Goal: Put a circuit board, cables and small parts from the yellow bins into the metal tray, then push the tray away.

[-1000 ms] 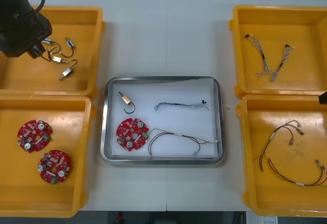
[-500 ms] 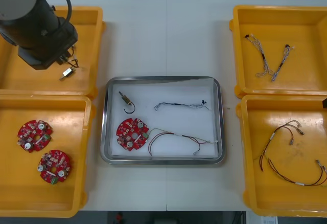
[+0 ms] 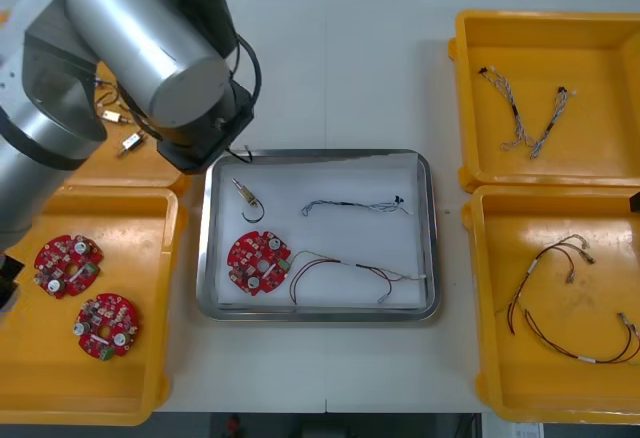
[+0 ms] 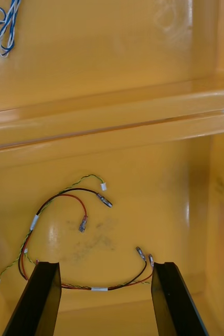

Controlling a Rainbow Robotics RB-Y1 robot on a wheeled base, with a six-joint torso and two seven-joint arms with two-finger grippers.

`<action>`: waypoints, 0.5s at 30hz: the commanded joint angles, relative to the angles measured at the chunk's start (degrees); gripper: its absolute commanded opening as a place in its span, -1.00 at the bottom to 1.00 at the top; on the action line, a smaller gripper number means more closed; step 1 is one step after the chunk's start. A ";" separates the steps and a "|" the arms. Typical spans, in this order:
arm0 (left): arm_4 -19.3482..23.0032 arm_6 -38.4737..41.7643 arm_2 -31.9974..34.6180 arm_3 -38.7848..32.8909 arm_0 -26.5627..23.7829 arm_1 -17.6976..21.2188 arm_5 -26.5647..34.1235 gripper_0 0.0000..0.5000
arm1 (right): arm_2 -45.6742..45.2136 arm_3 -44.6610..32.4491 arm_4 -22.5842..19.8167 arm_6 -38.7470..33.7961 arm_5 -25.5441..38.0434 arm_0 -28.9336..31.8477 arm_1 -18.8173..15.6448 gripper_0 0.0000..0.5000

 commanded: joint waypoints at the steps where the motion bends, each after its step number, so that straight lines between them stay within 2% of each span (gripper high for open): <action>1: -5.35 -3.70 -3.85 -1.03 1.47 -5.21 0.51 -1.00 | -1.72 -1.40 -0.03 -1.09 -0.16 0.39 0.42 1.00; 8: -10.88 -7.22 -8.77 3.36 1.56 -10.13 -1.78 -1.00 | -1.72 -1.40 -0.03 -1.09 -0.25 0.39 0.42 1.00; 15: -13.08 -11.08 -10.44 8.46 1.65 -13.29 -2.66 -1.00 | -1.72 -1.40 -0.03 -1.09 -0.25 0.39 0.33 1.00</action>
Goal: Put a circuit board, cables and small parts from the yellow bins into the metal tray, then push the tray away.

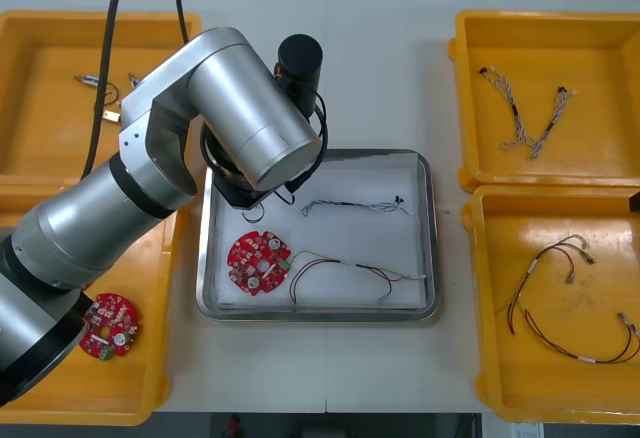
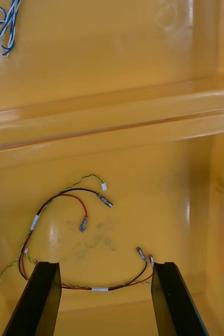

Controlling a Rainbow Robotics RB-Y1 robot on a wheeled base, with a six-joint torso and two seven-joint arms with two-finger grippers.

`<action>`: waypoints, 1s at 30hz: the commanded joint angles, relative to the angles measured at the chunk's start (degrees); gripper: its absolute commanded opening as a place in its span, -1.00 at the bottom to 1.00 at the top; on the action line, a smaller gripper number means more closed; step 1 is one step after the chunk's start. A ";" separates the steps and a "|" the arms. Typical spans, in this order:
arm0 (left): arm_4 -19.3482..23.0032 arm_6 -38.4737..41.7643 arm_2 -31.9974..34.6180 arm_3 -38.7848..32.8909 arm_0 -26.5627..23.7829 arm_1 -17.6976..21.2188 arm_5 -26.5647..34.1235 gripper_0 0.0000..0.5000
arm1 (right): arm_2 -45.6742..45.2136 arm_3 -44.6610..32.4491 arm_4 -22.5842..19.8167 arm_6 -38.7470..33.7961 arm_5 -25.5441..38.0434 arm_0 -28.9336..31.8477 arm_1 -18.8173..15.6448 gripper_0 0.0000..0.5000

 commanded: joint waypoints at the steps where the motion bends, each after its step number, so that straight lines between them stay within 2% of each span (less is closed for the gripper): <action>1: -2.34 -4.92 -2.24 2.60 0.47 -3.18 -1.33 -1.00 | -1.71 -1.40 -0.03 -1.00 -0.25 0.39 0.37 1.00; 5: -3.31 -5.27 -3.56 5.77 0.82 -4.06 -4.06 -1.00 | -1.80 -1.40 -0.03 -1.09 -0.25 0.39 0.37 1.00; 12: -4.81 -5.36 -4.17 7.08 1.35 -5.29 -4.23 -0.98 | -1.80 -1.40 -0.03 -1.09 -0.25 0.30 0.37 1.00; 17: -5.51 -5.54 -5.05 7.08 1.61 -5.29 -4.23 -0.80 | -1.80 -1.40 -0.20 -1.09 -0.16 0.30 0.37 1.00; 18: -5.51 -5.71 -5.05 7.08 1.61 -5.29 -4.32 -0.62 | -1.71 -1.40 -0.29 -1.09 -0.16 0.30 0.37 1.00; 22: -5.51 -6.06 -5.14 7.08 1.70 -5.29 -4.67 -0.21 | -1.71 -1.40 -0.55 -1.09 -0.16 0.30 0.37 1.00; 24: -5.51 -6.24 -5.14 7.08 1.70 -5.21 -4.76 0.15 | -1.80 -1.40 -0.73 -1.09 -0.08 0.30 0.37 1.00; 27: -5.51 -6.42 -5.14 7.08 1.61 -4.85 -4.94 0.41 | -1.71 -1.58 -0.82 -1.09 -0.16 0.39 0.37 1.00; 30: -5.42 -6.68 -5.14 6.64 1.61 -4.41 -5.38 0.57 | -1.71 -1.75 -0.90 -1.09 -0.16 0.30 0.37 1.00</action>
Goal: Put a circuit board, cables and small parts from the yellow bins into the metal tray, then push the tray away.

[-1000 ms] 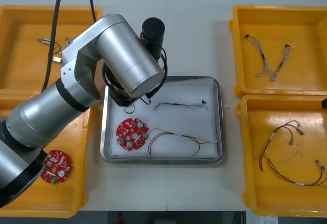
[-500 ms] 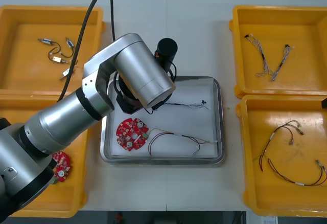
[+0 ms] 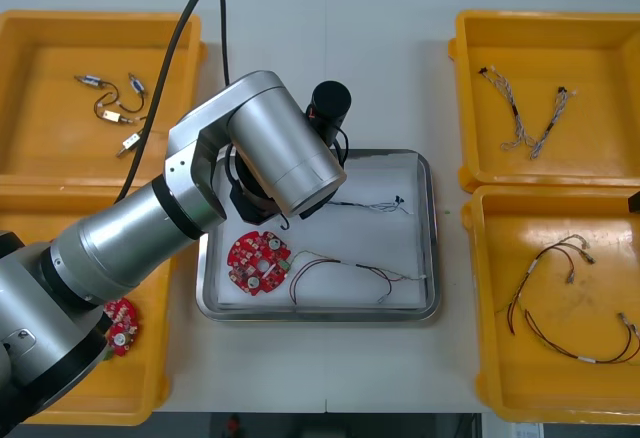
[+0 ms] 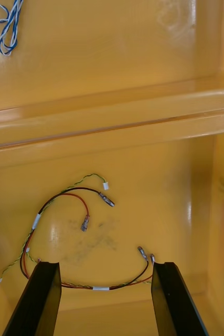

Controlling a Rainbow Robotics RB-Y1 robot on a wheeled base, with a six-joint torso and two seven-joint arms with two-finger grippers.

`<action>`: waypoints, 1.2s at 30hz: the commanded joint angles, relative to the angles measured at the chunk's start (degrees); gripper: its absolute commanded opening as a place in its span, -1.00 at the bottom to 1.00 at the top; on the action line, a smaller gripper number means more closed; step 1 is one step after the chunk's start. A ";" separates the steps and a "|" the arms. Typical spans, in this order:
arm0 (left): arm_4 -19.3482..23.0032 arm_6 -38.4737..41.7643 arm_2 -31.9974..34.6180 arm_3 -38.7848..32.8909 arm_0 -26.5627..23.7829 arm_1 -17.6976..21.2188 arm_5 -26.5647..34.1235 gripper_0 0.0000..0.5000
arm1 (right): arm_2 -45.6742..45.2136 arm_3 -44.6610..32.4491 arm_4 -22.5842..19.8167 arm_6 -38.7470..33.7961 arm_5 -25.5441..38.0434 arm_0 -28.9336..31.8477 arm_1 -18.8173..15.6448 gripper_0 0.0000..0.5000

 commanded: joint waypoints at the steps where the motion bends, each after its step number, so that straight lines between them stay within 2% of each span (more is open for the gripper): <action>1: -0.63 0.12 -0.85 -1.12 0.63 -0.48 -1.02 0.60 | -1.71 -1.67 -0.64 -1.09 -0.08 0.30 0.36 1.00; 4: 1.31 0.21 -0.23 -2.53 -0.16 0.67 -0.58 0.71 | -1.71 -1.75 -0.91 -1.00 -0.16 0.04 0.27 1.00; 12: 12.29 -1.20 3.46 -10.35 -5.08 7.70 3.99 1.00 | -1.71 -1.67 -1.87 -0.65 0.27 -0.84 0.36 1.00; 17: 20.29 -2.34 4.95 -15.10 -8.25 14.29 6.10 1.00 | -1.71 -1.75 -2.84 -0.38 1.33 -2.16 0.36 1.00; 22: 31.10 -9.90 8.91 -17.29 -10.36 22.64 6.89 1.00 | -0.92 -2.10 -4.25 0.23 2.82 -4.53 0.36 1.00; 25: 36.20 -13.42 11.37 -18.00 -10.62 27.12 6.81 1.00 | 0.58 -2.72 -4.86 0.50 3.18 -6.11 0.36 1.00; 33: 46.40 -23.17 13.39 -18.17 -9.74 38.28 3.64 1.00 | 7.34 -4.04 -6.97 0.50 3.44 -11.83 0.36 1.00; 36: 47.89 -23.70 14.36 -19.23 -7.90 41.97 2.68 1.00 | 9.81 -4.04 -9.08 0.50 3.44 -13.94 0.36 1.00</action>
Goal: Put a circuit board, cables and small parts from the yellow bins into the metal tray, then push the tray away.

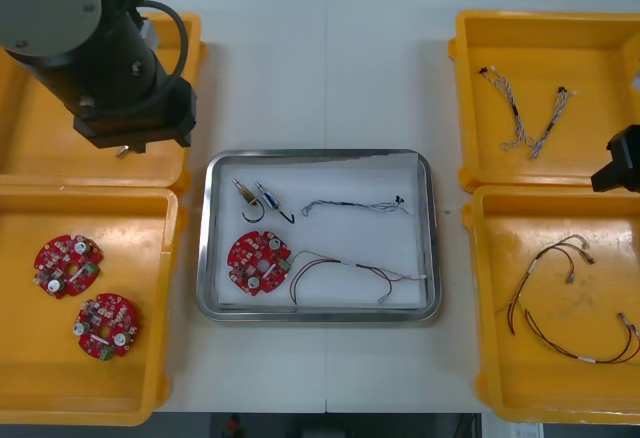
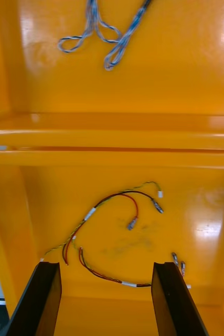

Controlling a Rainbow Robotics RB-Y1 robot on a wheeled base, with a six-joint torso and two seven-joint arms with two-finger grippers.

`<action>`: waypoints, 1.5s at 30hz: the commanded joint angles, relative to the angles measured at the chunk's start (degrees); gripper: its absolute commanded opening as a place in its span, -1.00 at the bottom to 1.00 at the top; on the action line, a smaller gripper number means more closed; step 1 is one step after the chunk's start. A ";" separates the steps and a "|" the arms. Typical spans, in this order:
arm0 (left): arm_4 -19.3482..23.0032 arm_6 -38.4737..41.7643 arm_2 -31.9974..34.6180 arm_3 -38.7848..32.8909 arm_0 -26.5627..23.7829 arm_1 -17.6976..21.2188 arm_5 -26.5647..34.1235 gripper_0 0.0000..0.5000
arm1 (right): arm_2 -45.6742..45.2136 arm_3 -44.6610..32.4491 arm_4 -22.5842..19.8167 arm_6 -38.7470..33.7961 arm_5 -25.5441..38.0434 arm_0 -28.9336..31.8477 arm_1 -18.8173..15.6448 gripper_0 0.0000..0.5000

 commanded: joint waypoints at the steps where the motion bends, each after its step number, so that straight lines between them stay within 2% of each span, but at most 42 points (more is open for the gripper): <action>1: 2.64 2.65 3.05 -3.35 1.11 8.10 -2.06 1.00 | 5.06 -1.82 -3.49 0.64 0.41 -5.69 0.29 1.00; 8: 3.25 1.15 6.91 -6.78 10.08 15.39 -7.15 1.00 | 11.03 -3.05 -7.71 1.70 0.41 -10.97 1.26 1.00; 11: 2.99 -1.48 9.20 -8.63 15.79 19.08 -9.88 1.00 | 14.29 -4.37 -7.88 2.75 0.41 -13.16 3.81 1.00; 18: 2.99 -8.78 15.62 -8.98 25.55 22.69 -12.25 1.00 | 21.67 -5.87 -7.71 4.86 0.41 -17.73 7.59 1.00; 26: 2.99 -15.28 19.22 -9.51 35.39 26.38 -19.63 1.00 | 35.03 -8.77 -2.26 7.94 -3.10 -22.04 12.51 1.00; 34: 1.94 -18.36 20.71 -10.91 43.39 29.28 -25.61 1.00 | 45.75 -7.36 4.07 19.89 -8.46 -24.33 18.22 1.00; 42: 1.06 -18.62 27.74 -12.85 52.97 29.46 -28.95 1.00 | 56.03 -5.69 9.78 26.92 -11.54 -26.79 22.70 1.00; 45: 0.97 -18.53 27.92 -13.11 53.15 29.28 -29.21 1.00 | 59.11 -5.69 11.72 27.01 -13.03 -27.05 23.58 1.00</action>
